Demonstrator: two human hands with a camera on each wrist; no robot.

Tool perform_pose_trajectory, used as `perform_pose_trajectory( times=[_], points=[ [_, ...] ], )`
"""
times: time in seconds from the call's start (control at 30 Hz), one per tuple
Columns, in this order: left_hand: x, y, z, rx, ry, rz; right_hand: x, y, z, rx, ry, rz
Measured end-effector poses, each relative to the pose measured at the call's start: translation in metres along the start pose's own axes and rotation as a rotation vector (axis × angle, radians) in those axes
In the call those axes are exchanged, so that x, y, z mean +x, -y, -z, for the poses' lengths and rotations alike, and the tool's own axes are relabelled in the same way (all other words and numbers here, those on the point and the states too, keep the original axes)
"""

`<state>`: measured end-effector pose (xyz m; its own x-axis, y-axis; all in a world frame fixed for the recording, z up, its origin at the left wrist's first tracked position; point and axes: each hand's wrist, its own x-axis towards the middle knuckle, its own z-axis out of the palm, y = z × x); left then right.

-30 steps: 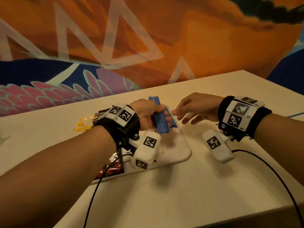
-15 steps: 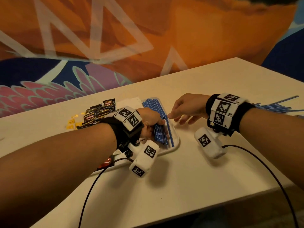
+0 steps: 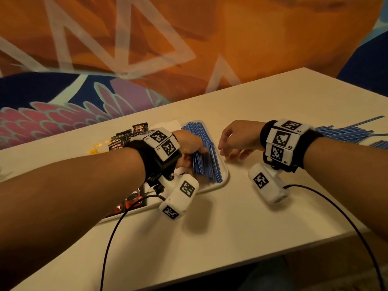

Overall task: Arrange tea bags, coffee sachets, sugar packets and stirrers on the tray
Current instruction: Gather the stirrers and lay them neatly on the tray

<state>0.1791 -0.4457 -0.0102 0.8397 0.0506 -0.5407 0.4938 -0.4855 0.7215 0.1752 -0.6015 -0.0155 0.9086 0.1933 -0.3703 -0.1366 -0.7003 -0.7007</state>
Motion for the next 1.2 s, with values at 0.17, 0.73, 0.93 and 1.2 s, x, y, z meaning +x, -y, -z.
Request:
perform_pose_trajectory(
  times=[0.17, 0.73, 0.93, 1.2],
  points=[
    [0.000, 0.003, 0.000, 0.118, -0.025, -0.038, 0.000, 0.003, -0.005, -0.060, 0.002, 0.035],
    [-0.037, -0.005, 0.017, 0.226, 0.019, -0.075, 0.000, 0.008, -0.018, -0.431, -0.039, 0.154],
    [-0.025, 0.005, 0.019, 1.117, -0.136, -0.696, -0.001, 0.008, -0.015, -0.502, -0.099, 0.185],
    [-0.013, 0.025, 0.016, 1.159, -0.075, -0.768, 0.001, 0.009, -0.020, -0.530, -0.061, 0.166]
  ],
)
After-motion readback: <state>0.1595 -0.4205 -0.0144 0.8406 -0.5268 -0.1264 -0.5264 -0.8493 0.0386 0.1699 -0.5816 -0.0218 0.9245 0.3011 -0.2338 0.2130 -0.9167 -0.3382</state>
